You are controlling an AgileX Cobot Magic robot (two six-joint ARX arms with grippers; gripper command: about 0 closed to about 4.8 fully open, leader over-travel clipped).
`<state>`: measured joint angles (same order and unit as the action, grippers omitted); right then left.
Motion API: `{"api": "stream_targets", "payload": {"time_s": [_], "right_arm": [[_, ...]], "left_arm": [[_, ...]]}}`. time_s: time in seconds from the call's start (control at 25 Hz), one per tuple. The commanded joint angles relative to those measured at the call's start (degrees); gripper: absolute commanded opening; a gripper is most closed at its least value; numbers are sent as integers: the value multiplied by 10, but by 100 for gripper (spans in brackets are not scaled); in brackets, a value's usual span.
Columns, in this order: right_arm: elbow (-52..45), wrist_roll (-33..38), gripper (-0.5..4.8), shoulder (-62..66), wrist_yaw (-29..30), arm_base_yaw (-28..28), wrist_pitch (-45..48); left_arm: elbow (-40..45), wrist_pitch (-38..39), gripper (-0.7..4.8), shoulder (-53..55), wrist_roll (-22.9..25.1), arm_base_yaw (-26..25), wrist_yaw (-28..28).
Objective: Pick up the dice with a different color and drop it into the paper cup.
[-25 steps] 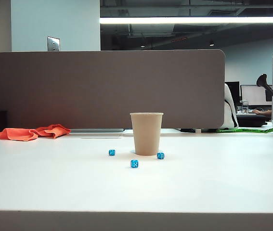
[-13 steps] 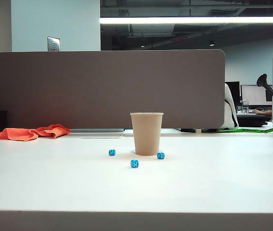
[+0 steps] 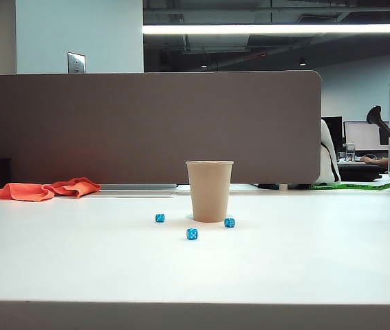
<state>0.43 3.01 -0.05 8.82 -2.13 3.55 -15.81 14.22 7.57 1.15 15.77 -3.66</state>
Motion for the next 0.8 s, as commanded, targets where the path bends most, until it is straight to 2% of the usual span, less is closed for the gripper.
{"api": "stream_targets", "payload": {"time_s": [0.04,0.16,0.32,0.48,0.72,0.8], "right_arm": [[-1,0,-1,0,2,0,5],[-1,0,-2,0,2,0,6],[-1,0,-1,0,13,1,5],[-1,0,-1,-1,18,0,6],[-1,0,-1,-1,18,0,6],[-1,0,-1,-1,18,0,6]], "left_arm": [[14,23,-6,-61,-8,1,0],[16,53,-6,-72,-8,0,1],[17,43,-6,-73,-5,0,-2],[24,34,-6,-73,27,0,-33],[94,-84,-6,-73,22,0,36],[113,-111,-6,-73,11,0,39]]}}
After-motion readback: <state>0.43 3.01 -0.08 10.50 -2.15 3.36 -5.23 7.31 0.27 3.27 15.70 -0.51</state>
